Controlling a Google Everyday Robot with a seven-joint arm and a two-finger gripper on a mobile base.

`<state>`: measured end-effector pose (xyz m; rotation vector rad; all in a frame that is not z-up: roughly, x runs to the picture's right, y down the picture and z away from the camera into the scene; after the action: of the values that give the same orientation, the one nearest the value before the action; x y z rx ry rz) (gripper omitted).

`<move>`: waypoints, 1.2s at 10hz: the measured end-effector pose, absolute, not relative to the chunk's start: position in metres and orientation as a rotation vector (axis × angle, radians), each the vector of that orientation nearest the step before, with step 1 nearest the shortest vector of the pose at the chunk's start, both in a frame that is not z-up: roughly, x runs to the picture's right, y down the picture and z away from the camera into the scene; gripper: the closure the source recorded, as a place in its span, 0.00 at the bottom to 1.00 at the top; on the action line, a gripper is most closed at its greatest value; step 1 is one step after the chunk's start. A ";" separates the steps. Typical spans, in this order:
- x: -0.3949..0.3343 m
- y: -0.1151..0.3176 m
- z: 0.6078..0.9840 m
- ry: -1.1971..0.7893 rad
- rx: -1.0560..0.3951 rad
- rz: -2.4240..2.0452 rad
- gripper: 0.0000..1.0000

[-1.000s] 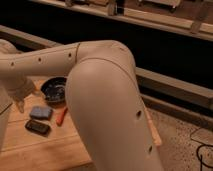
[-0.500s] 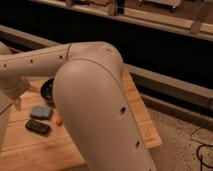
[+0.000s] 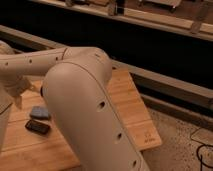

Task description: Wipe the white sponge on the table

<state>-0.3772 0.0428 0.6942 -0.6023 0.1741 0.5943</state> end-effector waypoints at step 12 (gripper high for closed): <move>-0.358 0.027 0.708 0.153 -0.612 0.564 0.35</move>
<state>-0.3579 0.0273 0.7078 -0.6121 0.1527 0.5643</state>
